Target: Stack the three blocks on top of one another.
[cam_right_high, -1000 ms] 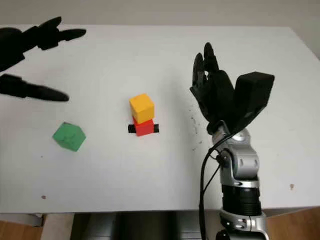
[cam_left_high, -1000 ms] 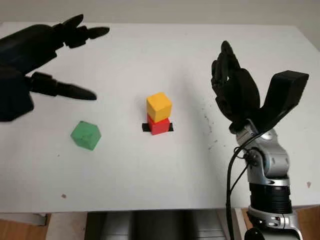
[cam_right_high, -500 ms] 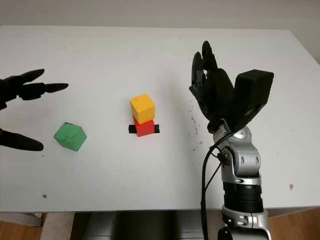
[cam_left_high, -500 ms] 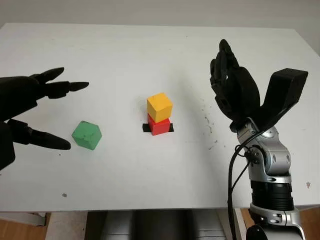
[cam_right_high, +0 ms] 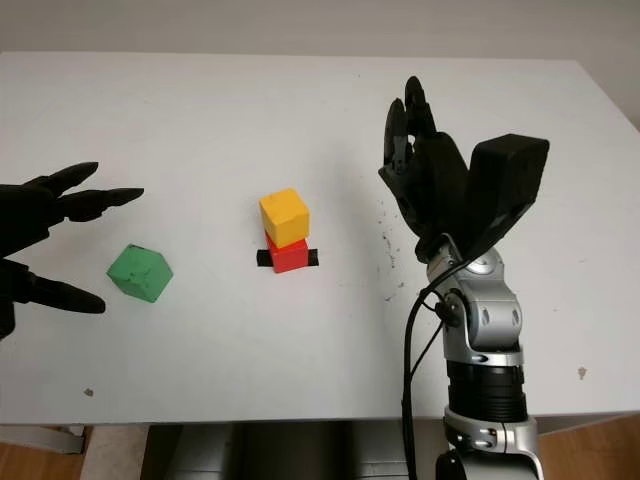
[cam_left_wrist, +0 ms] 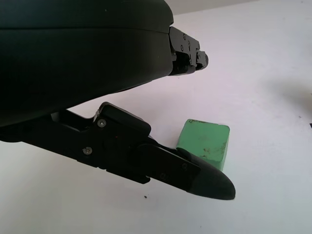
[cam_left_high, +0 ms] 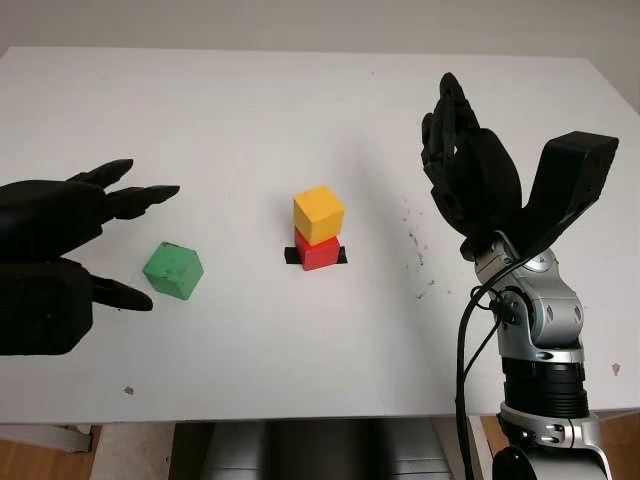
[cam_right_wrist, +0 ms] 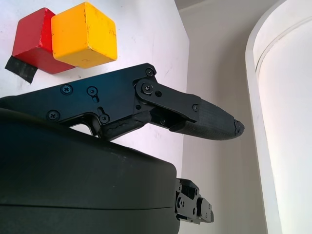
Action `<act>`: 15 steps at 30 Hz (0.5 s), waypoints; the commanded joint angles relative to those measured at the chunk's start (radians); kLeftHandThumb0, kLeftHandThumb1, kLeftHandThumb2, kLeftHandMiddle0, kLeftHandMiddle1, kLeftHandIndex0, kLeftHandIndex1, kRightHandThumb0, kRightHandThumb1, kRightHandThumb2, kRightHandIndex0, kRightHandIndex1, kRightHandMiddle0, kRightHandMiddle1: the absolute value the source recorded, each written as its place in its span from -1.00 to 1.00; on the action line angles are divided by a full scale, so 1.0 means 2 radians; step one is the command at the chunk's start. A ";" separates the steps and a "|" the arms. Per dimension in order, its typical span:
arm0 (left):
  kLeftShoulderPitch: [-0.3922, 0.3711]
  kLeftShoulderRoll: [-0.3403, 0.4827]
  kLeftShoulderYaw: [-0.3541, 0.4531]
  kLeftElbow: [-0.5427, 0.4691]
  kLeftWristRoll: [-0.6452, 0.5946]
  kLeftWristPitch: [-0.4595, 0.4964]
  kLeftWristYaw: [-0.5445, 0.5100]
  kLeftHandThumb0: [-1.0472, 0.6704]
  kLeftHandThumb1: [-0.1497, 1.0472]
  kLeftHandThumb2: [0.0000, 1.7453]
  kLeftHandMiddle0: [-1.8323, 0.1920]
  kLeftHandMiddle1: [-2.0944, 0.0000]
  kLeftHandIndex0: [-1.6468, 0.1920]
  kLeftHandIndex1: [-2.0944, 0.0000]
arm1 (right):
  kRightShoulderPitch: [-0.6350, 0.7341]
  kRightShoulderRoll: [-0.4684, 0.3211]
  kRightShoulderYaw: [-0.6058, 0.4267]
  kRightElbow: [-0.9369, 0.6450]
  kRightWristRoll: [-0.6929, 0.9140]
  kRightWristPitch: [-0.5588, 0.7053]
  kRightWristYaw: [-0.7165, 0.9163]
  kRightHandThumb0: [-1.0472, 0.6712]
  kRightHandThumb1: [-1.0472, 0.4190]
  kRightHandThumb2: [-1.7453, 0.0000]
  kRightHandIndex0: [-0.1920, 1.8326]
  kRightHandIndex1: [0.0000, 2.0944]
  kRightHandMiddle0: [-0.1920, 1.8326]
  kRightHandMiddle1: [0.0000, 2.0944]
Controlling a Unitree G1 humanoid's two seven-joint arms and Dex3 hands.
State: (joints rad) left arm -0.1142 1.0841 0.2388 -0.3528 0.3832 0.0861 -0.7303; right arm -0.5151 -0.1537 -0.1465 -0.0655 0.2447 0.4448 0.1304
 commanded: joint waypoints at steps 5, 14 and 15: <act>-0.021 -0.020 -0.040 0.027 0.014 -0.015 0.025 -0.67 0.92 -0.94 0.99 0.98 0.56 0.90 | -0.003 -0.010 -0.006 -0.008 0.003 0.004 0.004 -0.56 -1.00 0.16 -1.00 -1.00 -1.00 -1.00; -0.027 -0.027 -0.070 0.053 0.046 -0.046 0.053 -0.63 0.86 -0.95 0.95 0.94 0.43 0.85 | -0.003 -0.011 -0.005 -0.012 0.002 0.008 0.002 -0.56 -1.00 0.16 -1.00 -1.00 -1.00 -1.00; -0.027 -0.027 -0.072 0.055 0.050 -0.048 0.056 -0.63 0.85 -0.95 0.94 0.94 0.42 0.84 | -0.002 -0.012 -0.005 -0.011 0.002 0.006 0.003 -0.56 -1.00 0.16 -1.00 -1.00 -1.00 -1.00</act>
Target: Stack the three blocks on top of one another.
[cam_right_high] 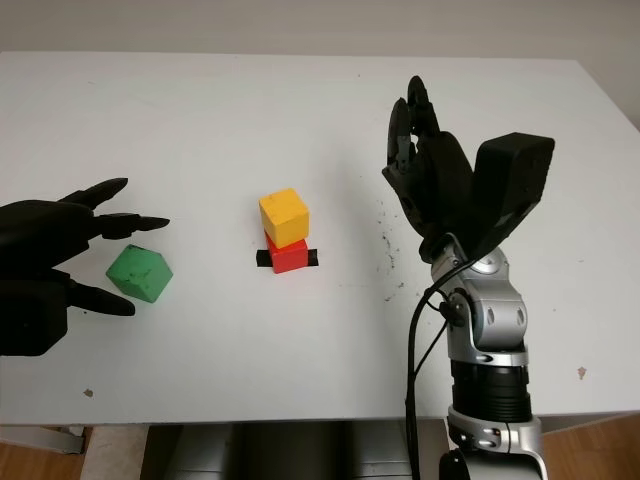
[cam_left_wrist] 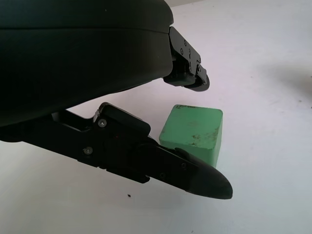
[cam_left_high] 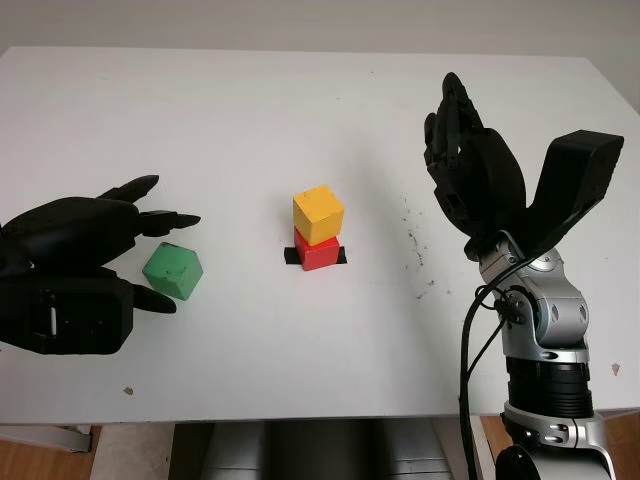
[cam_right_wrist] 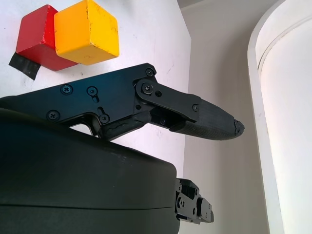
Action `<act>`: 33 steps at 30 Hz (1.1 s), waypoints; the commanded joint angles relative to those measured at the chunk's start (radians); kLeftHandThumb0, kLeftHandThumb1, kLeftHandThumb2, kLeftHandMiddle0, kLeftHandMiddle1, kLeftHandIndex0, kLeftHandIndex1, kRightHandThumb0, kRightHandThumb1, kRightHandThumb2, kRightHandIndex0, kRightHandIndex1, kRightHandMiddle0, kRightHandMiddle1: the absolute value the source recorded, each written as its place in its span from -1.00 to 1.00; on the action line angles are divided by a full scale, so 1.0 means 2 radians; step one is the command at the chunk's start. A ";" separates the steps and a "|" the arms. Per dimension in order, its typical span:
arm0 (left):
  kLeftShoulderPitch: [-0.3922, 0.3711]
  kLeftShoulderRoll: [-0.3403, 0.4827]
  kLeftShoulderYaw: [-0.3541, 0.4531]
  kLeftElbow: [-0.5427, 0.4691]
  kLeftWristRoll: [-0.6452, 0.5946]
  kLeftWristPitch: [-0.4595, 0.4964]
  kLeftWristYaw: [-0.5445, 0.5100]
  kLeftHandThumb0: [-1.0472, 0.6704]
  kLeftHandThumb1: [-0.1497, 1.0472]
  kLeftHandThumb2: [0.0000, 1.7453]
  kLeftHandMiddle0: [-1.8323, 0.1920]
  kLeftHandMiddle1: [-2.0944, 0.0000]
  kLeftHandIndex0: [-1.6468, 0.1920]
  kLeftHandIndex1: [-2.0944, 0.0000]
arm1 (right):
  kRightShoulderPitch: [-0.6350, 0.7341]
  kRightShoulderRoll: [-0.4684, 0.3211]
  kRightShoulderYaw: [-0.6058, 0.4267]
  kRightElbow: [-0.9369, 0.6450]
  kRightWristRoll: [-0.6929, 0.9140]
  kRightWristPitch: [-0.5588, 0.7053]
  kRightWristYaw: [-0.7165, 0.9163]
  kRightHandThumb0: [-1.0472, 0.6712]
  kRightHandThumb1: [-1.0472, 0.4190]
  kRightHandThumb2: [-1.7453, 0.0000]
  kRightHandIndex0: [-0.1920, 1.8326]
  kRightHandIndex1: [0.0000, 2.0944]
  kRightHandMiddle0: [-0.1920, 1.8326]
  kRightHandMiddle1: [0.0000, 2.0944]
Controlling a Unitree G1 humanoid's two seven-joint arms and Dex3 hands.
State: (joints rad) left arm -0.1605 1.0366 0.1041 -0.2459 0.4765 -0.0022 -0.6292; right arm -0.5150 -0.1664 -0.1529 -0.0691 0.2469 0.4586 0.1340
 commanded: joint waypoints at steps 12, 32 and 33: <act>-0.001 -0.012 -0.017 0.007 0.067 -0.018 0.054 -0.51 0.81 -0.94 0.85 0.94 0.35 0.64 | -0.003 -0.005 -0.003 -0.013 0.002 0.005 -0.001 -0.54 -1.00 0.14 -1.00 -1.00 -1.00 -1.00; -0.002 -0.036 -0.013 0.059 0.051 -0.061 0.104 -0.32 1.00 -0.88 0.69 0.94 0.52 -0.20 | -0.002 -0.008 -0.002 -0.014 0.001 0.005 0.001 -0.53 -1.00 0.12 -1.00 -1.00 -1.00 -1.00; -0.003 -0.037 -0.013 0.061 0.050 -0.061 0.104 -0.32 1.00 -0.88 0.69 0.94 0.51 -0.20 | -0.003 -0.007 -0.002 -0.014 0.000 0.005 0.001 -0.53 -1.00 0.13 -1.00 -1.00 -1.00 -1.00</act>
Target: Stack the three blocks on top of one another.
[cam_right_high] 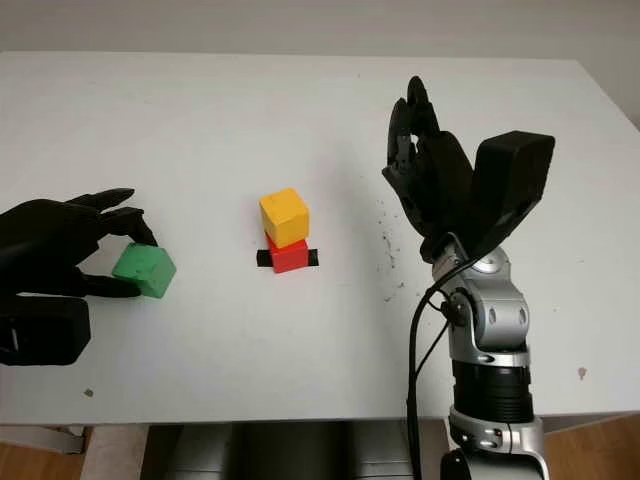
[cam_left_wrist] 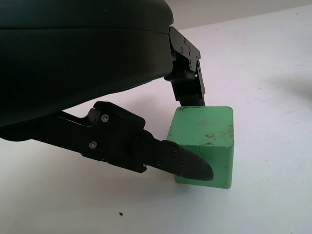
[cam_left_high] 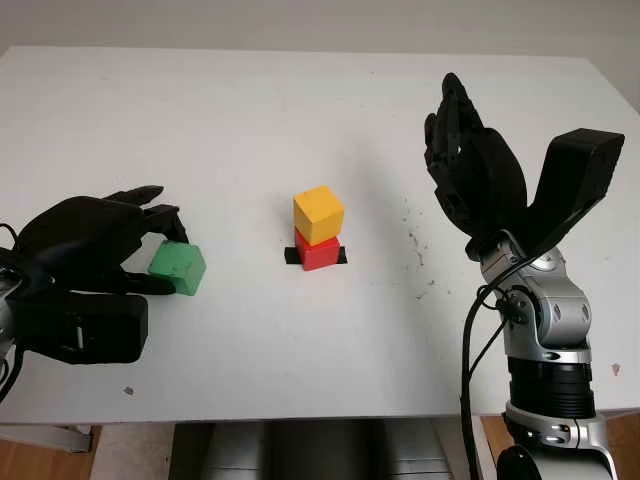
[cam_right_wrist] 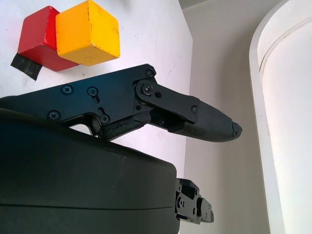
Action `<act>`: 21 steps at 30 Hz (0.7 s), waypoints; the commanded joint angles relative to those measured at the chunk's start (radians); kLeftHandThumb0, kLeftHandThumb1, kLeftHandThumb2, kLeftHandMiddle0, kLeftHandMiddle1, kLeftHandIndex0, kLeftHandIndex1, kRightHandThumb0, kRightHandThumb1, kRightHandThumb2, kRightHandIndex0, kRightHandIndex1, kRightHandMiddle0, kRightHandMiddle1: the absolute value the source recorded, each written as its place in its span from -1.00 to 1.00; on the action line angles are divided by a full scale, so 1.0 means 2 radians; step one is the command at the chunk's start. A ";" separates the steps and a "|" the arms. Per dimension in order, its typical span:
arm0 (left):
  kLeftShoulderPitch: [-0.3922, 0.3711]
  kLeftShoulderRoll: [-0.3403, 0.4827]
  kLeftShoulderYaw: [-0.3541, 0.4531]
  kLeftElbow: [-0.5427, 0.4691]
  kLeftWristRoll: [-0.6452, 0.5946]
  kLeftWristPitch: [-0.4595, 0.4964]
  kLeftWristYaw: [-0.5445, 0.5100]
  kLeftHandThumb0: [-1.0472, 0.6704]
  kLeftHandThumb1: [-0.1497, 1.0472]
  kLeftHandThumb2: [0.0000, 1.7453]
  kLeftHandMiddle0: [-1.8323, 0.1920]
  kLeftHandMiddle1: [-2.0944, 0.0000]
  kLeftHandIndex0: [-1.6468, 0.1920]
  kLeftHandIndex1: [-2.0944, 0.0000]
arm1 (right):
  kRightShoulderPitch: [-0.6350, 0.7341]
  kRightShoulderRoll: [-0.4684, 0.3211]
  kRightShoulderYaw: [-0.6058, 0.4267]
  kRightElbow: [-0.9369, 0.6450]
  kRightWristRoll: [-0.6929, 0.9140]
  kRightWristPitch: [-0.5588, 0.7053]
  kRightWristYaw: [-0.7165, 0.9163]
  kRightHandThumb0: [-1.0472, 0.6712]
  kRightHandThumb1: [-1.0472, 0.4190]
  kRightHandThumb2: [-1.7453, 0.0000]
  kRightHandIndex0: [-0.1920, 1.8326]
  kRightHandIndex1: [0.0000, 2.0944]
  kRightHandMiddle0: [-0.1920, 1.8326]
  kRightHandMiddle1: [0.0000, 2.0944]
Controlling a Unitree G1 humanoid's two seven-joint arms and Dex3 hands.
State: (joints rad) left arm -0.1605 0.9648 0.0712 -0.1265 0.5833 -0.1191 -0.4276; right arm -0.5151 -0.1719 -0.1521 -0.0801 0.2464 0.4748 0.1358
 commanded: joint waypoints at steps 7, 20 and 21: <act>-0.002 -0.001 0.003 0.006 -0.010 -0.005 0.002 -0.32 1.00 -0.89 0.67 0.94 0.46 -0.16 | -0.003 -0.004 -0.001 -0.010 0.000 -0.001 -0.001 -0.54 -1.00 0.13 -1.00 -1.00 -1.00 -1.00; -0.058 -0.037 0.048 -0.011 -0.188 0.065 -0.046 -0.26 1.00 -0.85 0.64 0.95 0.63 -0.52 | -0.004 0.001 0.005 -0.011 -0.002 0.001 -0.005 -0.52 -1.00 0.13 -1.00 -1.00 -1.00 -1.00; -0.064 -0.039 0.048 -0.014 -0.194 0.074 -0.047 -0.26 1.00 -0.85 0.64 0.95 0.63 -0.52 | -0.004 0.002 0.006 -0.012 -0.002 0.000 -0.007 -0.52 -1.00 0.13 -1.00 -1.00 -1.00 -1.00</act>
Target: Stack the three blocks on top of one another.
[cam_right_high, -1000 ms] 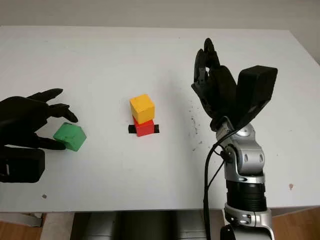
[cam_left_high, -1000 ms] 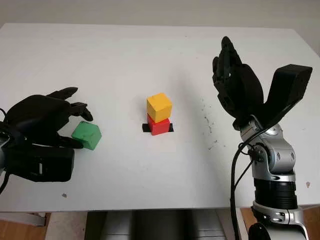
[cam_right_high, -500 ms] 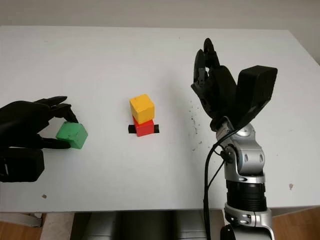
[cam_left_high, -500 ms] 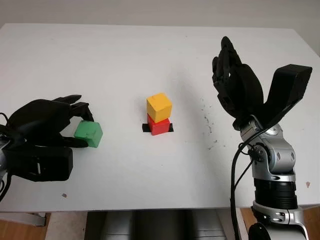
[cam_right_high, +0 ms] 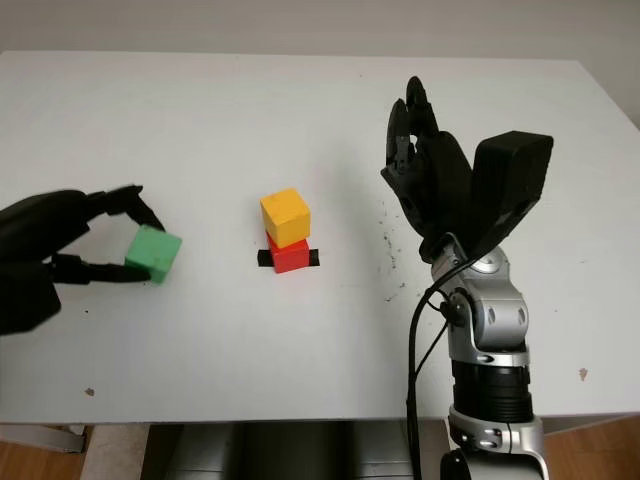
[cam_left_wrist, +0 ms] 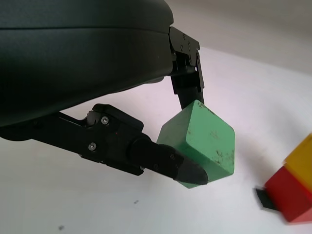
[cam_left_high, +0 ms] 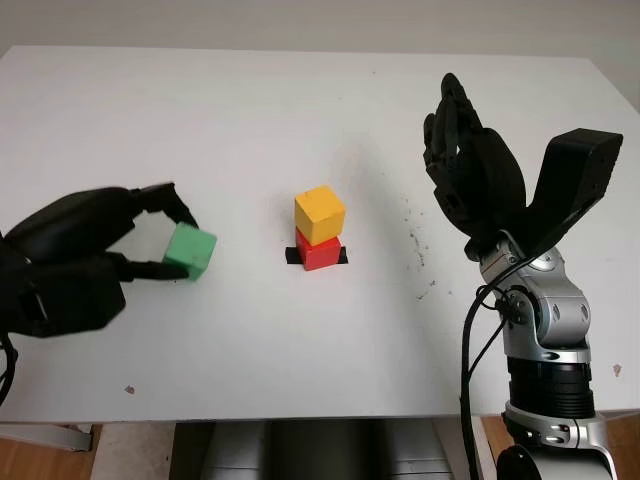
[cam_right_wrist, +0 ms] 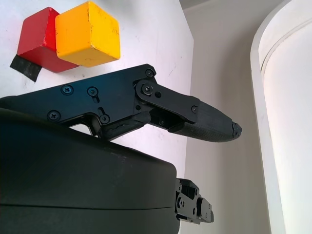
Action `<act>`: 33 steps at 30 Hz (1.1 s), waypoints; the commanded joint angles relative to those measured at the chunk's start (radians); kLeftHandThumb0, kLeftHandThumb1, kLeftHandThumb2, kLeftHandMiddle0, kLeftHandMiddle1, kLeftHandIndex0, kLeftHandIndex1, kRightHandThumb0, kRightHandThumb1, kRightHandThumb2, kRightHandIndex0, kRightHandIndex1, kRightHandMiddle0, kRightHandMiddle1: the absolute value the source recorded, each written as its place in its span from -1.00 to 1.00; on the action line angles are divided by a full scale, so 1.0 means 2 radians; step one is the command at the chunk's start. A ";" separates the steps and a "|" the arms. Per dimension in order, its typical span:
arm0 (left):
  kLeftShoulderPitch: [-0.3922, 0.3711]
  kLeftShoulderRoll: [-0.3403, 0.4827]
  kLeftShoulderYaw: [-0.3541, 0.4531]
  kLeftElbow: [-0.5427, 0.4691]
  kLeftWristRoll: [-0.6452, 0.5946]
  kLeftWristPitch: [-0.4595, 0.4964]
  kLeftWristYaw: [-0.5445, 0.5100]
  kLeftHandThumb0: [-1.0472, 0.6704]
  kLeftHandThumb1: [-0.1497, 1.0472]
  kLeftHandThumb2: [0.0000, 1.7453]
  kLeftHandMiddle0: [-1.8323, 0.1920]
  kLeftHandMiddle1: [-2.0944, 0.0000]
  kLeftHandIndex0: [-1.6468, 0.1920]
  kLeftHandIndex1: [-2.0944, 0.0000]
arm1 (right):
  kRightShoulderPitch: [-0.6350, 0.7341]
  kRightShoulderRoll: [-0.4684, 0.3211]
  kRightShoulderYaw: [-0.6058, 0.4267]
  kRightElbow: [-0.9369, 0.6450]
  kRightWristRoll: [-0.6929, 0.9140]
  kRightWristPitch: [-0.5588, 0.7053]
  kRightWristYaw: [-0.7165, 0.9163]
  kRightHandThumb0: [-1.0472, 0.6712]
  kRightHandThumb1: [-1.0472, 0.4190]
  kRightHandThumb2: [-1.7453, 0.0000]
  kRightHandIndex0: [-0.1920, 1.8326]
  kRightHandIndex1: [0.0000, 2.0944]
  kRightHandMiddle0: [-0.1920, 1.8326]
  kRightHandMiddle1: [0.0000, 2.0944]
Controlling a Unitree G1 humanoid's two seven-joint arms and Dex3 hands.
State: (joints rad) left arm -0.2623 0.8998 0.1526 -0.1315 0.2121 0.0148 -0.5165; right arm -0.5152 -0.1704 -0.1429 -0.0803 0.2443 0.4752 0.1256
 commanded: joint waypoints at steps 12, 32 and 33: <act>-0.065 -0.091 0.012 -0.040 -0.121 0.112 0.006 -0.24 0.98 -0.93 0.63 0.95 0.54 -0.55 | 0.001 0.001 0.002 -0.011 0.002 -0.001 -0.004 -0.52 -1.00 0.12 -1.00 -1.00 -1.00 -1.00; -0.089 -0.310 -0.030 -0.120 -0.160 0.246 0.185 -0.26 1.00 -0.91 0.65 0.95 0.58 -0.54 | 0.005 0.007 0.004 -0.005 0.003 -0.009 -0.003 -0.54 -1.00 0.14 -1.00 -1.00 -1.00 -1.00; -0.092 -0.322 -0.031 -0.121 -0.161 0.252 0.195 -0.25 1.00 -0.91 0.65 0.95 0.58 -0.54 | 0.005 0.008 0.004 -0.006 0.004 -0.008 -0.004 -0.54 -1.00 0.14 -1.00 -1.00 -1.00 -1.00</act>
State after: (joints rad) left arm -0.4273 0.2785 0.0945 -0.3448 -0.1050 0.5112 -0.1429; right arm -0.5099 -0.1600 -0.1321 -0.0839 0.2496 0.4694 0.1180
